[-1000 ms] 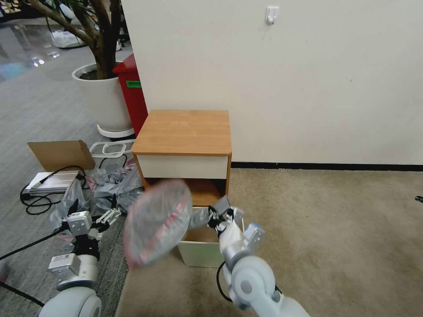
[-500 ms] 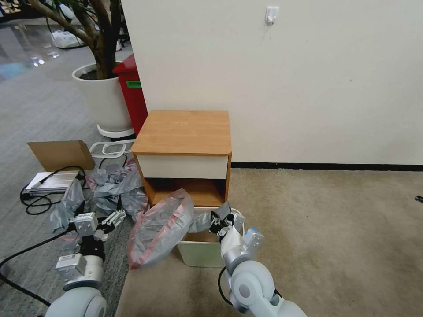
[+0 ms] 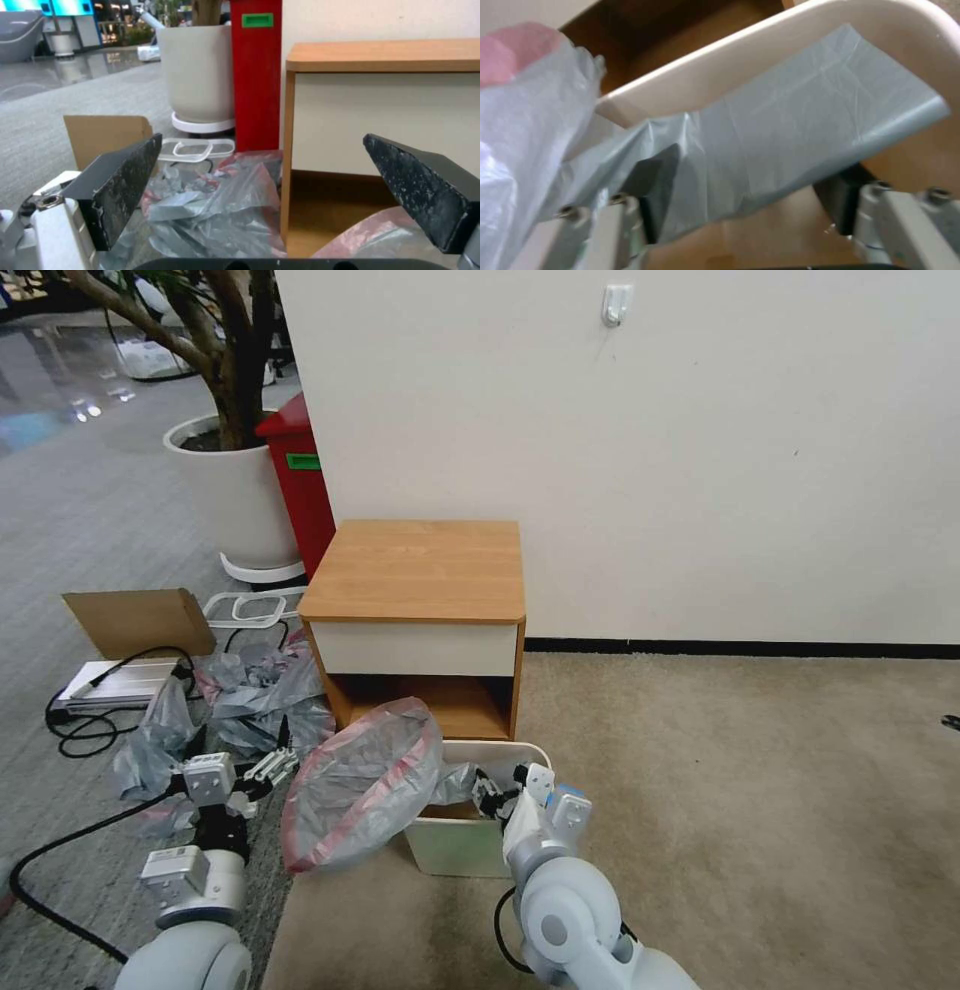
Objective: Pick up the garbage bag from the table and place it over the trash can.
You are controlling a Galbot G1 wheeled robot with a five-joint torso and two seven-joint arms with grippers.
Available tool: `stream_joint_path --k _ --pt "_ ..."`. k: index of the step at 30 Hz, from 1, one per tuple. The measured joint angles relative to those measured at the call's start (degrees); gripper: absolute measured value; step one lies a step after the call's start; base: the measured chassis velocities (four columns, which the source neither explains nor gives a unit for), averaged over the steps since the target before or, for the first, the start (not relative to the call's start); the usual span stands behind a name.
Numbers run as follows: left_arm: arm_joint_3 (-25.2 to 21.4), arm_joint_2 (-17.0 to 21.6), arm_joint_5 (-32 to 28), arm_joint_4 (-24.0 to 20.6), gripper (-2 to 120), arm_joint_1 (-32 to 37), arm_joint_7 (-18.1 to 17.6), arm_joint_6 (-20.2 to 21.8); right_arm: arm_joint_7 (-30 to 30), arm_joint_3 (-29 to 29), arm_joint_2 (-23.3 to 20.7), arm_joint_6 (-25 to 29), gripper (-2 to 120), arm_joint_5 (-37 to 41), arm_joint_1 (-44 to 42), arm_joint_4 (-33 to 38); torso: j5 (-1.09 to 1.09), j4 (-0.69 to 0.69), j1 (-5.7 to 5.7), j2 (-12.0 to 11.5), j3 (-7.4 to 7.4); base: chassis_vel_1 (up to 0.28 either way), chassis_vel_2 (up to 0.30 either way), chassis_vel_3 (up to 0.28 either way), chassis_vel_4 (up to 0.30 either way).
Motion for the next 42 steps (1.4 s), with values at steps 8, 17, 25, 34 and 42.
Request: stream_joint_path --k 8,17,25,34,42 --pt "1.0 0.4 0.1 0.4 100 -0.3 0.2 1.0 1.2 0.0 -0.5 -1.3 96 0.2 0.3 1.5 0.0 0.0 0.0 0.0 0.0 0.0 0.0 0.0 0.0" --pt "1.1 1.7 0.1 0.4 100 -0.7 0.2 1.6 2.4 0.3 -0.1 -1.8 100 0.3 0.8 3.1 0.0 0.0 0.0 0.0 0.0 0.0 0.0 0.0 0.0" --pt "1.9 3.1 -0.5 -0.1 100 -0.7 1.3 3.1 2.3 1.9 -0.1 -1.2 100 -1.2 -0.1 5.6 -0.01 0.0 0.0 0.0 0.0 0.0 0.0 0.0 0.0" --pt "2.1 8.6 -14.0 -6.2 100 -0.5 9.3 14.1 -1.8 8.2 1.4 3.2 100 -6.6 -2.5 7.8 0.0 -0.01 0.0 0.0 0.0 0.0 0.0 0.0 0.0" --pt "2.3 10.4 -20.6 -8.2 100 -2.0 14.9 12.6 -6.7 13.7 4.1 7.6 100 -11.0 -7.8 9.7 0.0 0.0 0.0 0.0 0.0 0.0 0.0 0.0 0.0"
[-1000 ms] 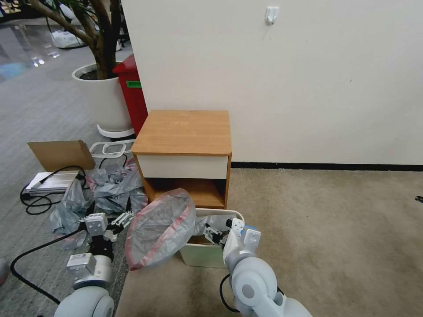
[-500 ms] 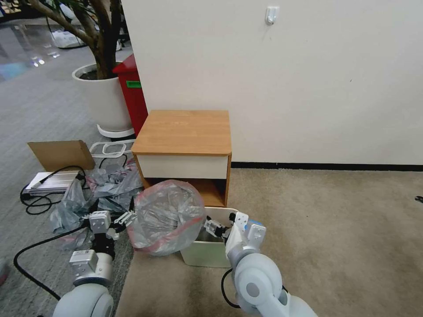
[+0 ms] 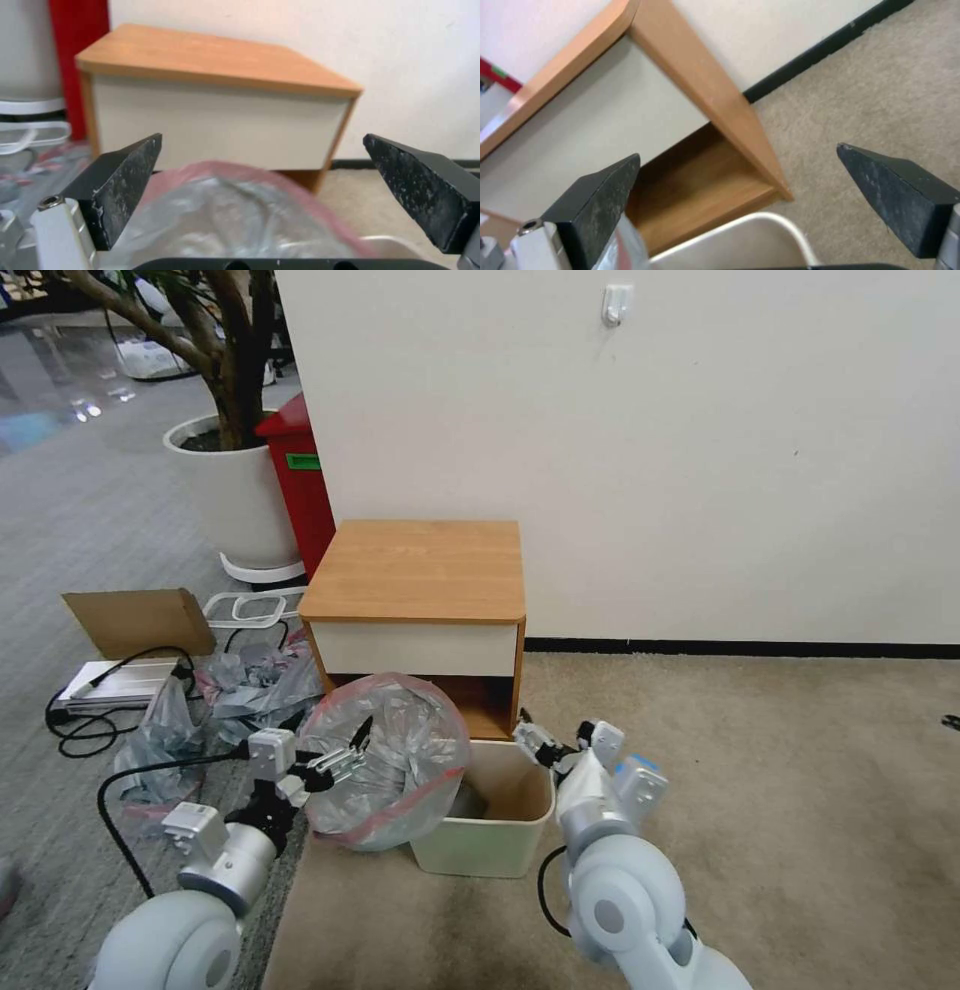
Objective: Pick up the garbage bag from the table and place it over the trash can.
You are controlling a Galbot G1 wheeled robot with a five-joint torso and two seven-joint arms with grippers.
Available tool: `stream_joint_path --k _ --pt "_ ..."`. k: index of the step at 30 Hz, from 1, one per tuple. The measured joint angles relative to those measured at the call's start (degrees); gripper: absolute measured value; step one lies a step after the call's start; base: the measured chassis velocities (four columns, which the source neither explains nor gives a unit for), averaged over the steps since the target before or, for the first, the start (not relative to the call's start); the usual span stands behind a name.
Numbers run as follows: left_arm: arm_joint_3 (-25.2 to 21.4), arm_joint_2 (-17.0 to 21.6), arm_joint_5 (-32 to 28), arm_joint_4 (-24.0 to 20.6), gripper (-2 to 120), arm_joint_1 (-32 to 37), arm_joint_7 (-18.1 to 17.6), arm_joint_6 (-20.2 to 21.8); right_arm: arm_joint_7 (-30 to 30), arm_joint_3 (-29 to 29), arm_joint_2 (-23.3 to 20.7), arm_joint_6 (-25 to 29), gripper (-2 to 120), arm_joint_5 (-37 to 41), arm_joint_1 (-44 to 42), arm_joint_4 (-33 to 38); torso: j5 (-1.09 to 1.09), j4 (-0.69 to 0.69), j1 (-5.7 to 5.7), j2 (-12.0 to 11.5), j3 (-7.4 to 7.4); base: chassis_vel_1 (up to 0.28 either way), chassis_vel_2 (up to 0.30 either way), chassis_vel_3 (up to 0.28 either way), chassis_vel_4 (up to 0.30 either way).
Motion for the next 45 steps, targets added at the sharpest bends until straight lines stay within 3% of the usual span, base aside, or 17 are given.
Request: stream_joint_path --k 1,3,4,6,8,18,24,38,45 --pt "0.3 0.3 -0.6 -0.7 100 -0.3 -1.2 1.6 -0.5 0.6 0.3 0.6 100 -0.4 -0.8 0.3 0.0 0.0 0.0 0.0 0.0 0.0 0.0 0.0 0.0" --pt "1.2 1.0 -1.0 -1.7 100 -2.0 -5.7 9.8 -1.9 1.3 1.4 2.2 100 -1.6 -2.4 0.9 0.01 0.0 0.0 0.0 0.0 0.0 0.0 0.0 0.0" --pt "1.2 1.0 -1.0 -1.7 100 -2.0 -5.7 9.8 -1.9 1.3 1.4 2.2 100 -1.6 -2.4 0.9 0.01 0.0 0.0 0.0 0.0 0.0 0.0 0.0 0.0" --pt "1.9 1.2 0.9 -0.7 100 -4.3 -8.4 18.5 -3.0 1.7 2.4 3.5 100 -2.9 -3.8 1.5 0.0 0.0 0.0 0.0 0.0 0.0 0.0 0.0 0.0" --pt "2.9 1.3 3.1 1.5 100 -6.0 -9.6 23.4 -4.0 1.8 3.1 4.3 100 -3.9 -5.2 1.8 0.0 0.0 0.0 0.0 0.0 0.0 0.0 0.0 0.0" --pt "6.0 0.4 5.6 8.6 100 -9.5 -10.5 27.9 -5.7 1.8 3.4 6.4 100 -6.4 -8.2 2.1 -0.01 0.0 0.0 0.0 0.0 0.0 0.0 0.0 0.0" --pt "8.8 -0.8 3.0 11.1 100 -12.5 -9.3 31.6 -6.0 1.7 3.7 7.6 100 -8.4 -9.4 2.5 0.0 0.0 0.0 0.0 0.0 0.0 0.0 0.0 0.0" --pt "11.1 -3.0 0.3 15.3 100 -17.0 -10.1 31.6 -6.4 1.7 4.2 9.0 100 -10.0 -9.8 2.6 0.0 0.0 0.0 0.0 0.0 0.0 0.0 0.0 0.0" --pt "10.8 -3.3 -0.1 15.2 100 -16.7 -10.9 31.5 -6.4 2.0 4.4 9.2 100 -10.2 -9.9 2.1 0.0 0.0 0.0 0.0 0.0 0.0 0.0 0.0 0.0"
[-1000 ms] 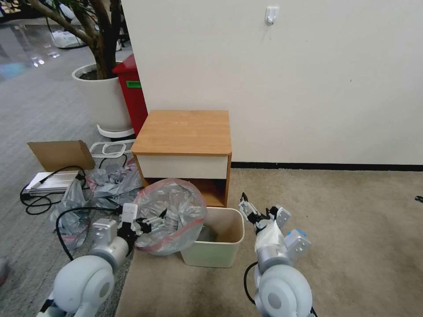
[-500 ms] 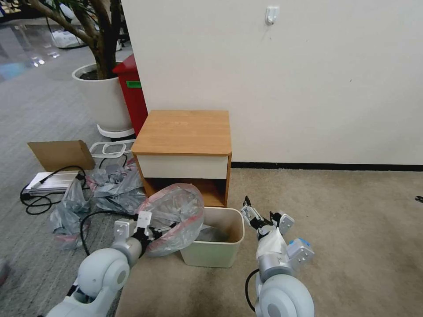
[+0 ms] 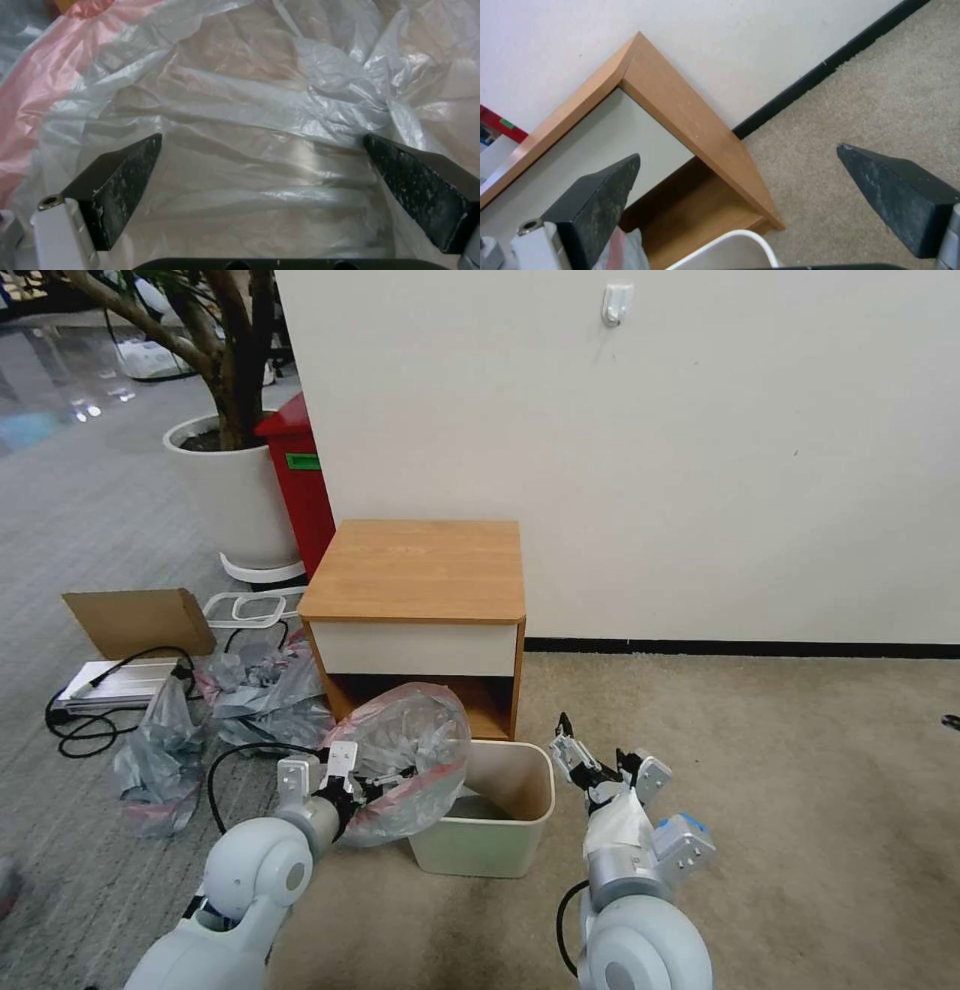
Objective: Pick up the garbage bag from the table and place it over the trash can.
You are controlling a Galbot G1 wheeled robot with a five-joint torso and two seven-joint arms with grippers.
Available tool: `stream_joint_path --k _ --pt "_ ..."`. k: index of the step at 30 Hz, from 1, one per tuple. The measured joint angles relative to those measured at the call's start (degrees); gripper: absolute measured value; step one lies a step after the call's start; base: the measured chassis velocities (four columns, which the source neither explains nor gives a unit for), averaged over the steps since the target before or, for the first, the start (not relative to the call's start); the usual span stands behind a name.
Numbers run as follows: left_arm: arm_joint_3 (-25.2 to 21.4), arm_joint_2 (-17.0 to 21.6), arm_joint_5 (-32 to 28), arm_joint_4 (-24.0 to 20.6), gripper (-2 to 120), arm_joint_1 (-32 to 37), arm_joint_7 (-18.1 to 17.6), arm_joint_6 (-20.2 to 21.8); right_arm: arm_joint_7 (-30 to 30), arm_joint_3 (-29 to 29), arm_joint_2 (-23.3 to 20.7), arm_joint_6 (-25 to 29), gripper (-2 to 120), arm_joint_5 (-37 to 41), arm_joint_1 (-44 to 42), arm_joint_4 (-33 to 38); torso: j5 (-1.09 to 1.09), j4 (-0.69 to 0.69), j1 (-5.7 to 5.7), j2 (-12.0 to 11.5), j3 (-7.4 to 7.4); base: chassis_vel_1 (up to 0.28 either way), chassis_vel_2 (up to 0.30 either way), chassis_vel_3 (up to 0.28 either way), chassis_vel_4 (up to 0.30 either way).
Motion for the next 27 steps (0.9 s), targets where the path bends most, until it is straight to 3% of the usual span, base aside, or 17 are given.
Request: stream_joint_path --k 8,16,27 --pt "0.2 1.2 0.7 0.7 93 0.0 0.1 -0.1 0.0 -0.1 0.0 0.0 100 -0.3 0.0 -0.1 0.0 0.0 0.0 0.0 0.0 0.0 0.0 0.0 0.0" --pt "-1.7 2.4 0.9 -2.2 91 2.9 0.5 -0.1 0.0 0.0 0.1 0.0 100 -0.5 0.2 -0.4 0.0 0.01 0.0 0.0 0.0 0.0 0.0 0.0 0.0" --pt "1.3 1.3 1.1 0.8 91 -0.2 0.6 -0.2 0.0 -1.4 1.2 0.3 100 -2.3 -0.4 -0.9 0.0 0.0 0.0 0.0 0.0 0.0 0.0 0.0 0.0"
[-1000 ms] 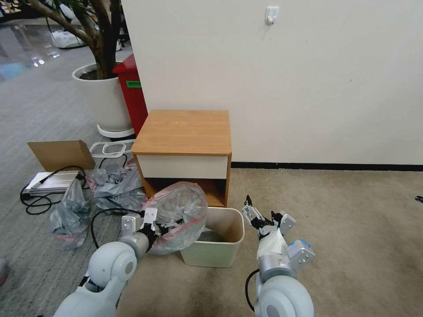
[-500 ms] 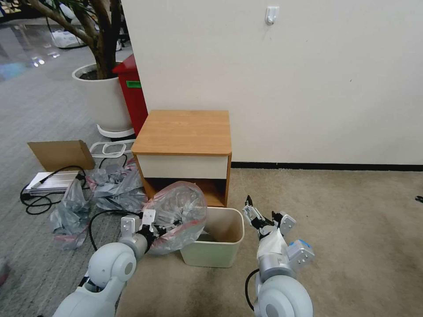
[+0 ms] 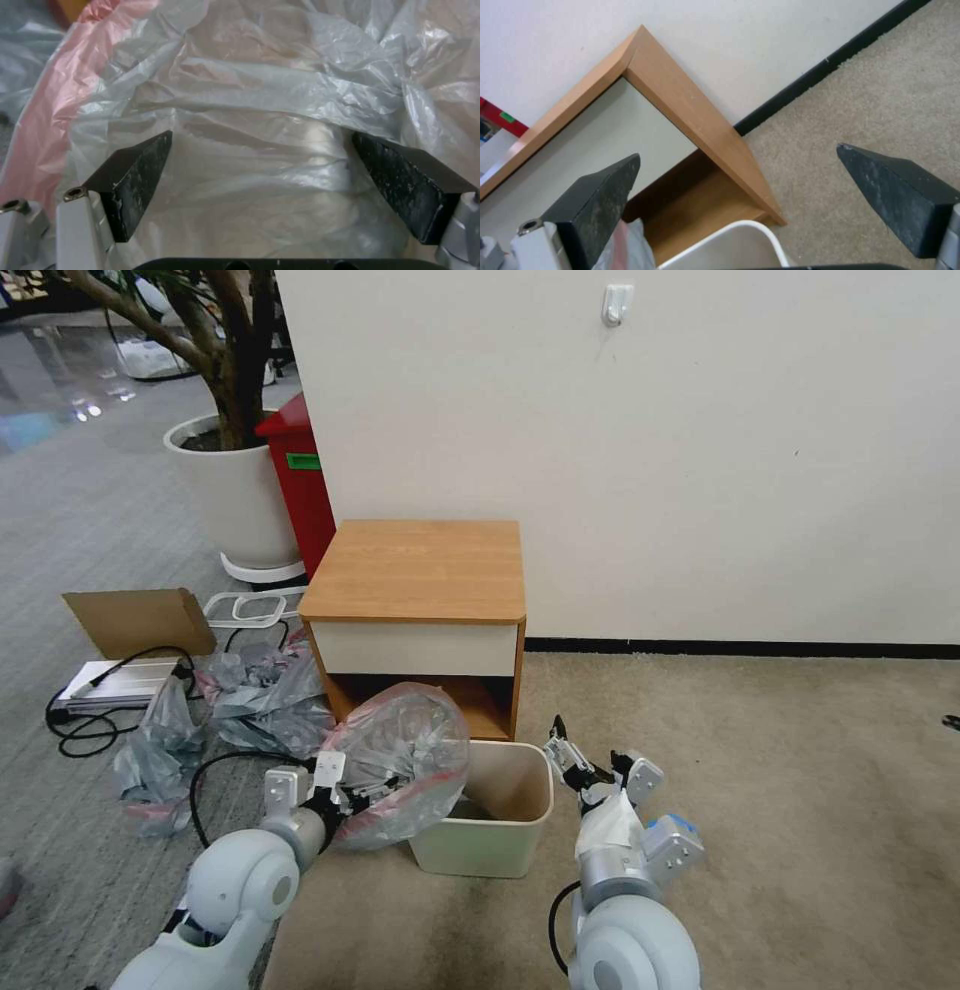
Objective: Pick up the garbage bag from the table and place it over the trash can.
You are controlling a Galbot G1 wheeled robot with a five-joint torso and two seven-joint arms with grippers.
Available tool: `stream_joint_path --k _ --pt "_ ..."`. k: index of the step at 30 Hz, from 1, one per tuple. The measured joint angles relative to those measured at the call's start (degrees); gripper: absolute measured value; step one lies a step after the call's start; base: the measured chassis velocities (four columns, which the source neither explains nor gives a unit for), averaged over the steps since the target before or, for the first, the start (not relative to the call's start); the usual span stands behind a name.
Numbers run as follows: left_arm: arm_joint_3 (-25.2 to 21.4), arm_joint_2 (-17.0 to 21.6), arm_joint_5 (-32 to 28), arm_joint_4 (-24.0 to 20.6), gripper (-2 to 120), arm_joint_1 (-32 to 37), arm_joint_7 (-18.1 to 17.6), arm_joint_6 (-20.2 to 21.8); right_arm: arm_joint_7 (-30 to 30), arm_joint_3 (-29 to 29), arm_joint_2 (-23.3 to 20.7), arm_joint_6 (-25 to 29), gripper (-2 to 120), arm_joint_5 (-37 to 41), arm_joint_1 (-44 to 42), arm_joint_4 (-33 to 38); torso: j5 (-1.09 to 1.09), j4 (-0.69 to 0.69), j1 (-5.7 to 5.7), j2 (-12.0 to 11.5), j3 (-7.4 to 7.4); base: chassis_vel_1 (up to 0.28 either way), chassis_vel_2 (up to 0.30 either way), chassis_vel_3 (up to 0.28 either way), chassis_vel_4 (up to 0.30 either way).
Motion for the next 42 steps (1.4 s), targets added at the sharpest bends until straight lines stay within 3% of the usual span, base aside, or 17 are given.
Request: stream_joint_path --k 15,20,22,31,34,36,38,42 --pt "2.9 -1.1 -1.3 3.7 87 -2.9 0.0 0.0 0.0 1.7 -0.4 0.6 100 -0.3 -1.4 1.7 0.0 -0.01 0.0 0.0 0.0 0.0 0.0 0.0 0.0" --pt "3.1 -1.5 -1.7 4.2 73 -3.0 0.0 0.0 0.0 1.7 -0.3 0.6 100 -0.3 -1.3 1.4 0.0 -0.01 0.0 0.0 0.0 0.0 0.0 0.0 0.0" --pt "3.2 -1.9 -2.1 4.3 61 -3.1 0.0 0.0 -0.1 1.7 -0.3 0.7 100 -0.4 -1.3 1.3 0.0 -0.01 0.0 0.0 0.0 0.0 0.0 0.0 0.0" --pt "3.2 -3.0 -1.9 4.5 32 -2.7 0.0 -0.1 -0.1 1.5 -0.3 0.7 100 -0.6 -1.4 1.3 0.01 0.0 0.0 0.0 0.0 0.0 0.0 0.0 0.0" --pt "3.1 -3.3 -1.3 4.8 18 -2.5 0.2 -0.1 -0.1 1.5 -0.4 0.8 100 -0.7 -1.6 1.4 0.01 0.0 0.0 0.0 0.0 0.0 0.0 0.0 0.0" --pt "3.1 -3.4 -1.1 4.8 16 -2.4 0.3 -0.2 -0.1 1.5 -0.4 0.8 100 -0.7 -1.6 1.5 0.01 0.0 0.0 0.0 0.0 0.0 0.0 0.0 0.0" --pt "3.1 -3.6 -0.5 4.8 6 -2.2 0.8 -0.2 -0.1 1.4 -0.4 0.9 100 -0.9 -1.8 1.6 0.02 0.0 0.0 0.0 -0.01 0.0 0.0 0.0 0.0" --pt "2.9 -4.3 0.5 4.7 5 -1.7 1.1 -0.2 -0.1 1.3 -0.5 1.0 100 -1.1 -2.0 1.7 0.02 0.01 0.0 0.0 -0.01 0.0 0.0 0.0 0.0"
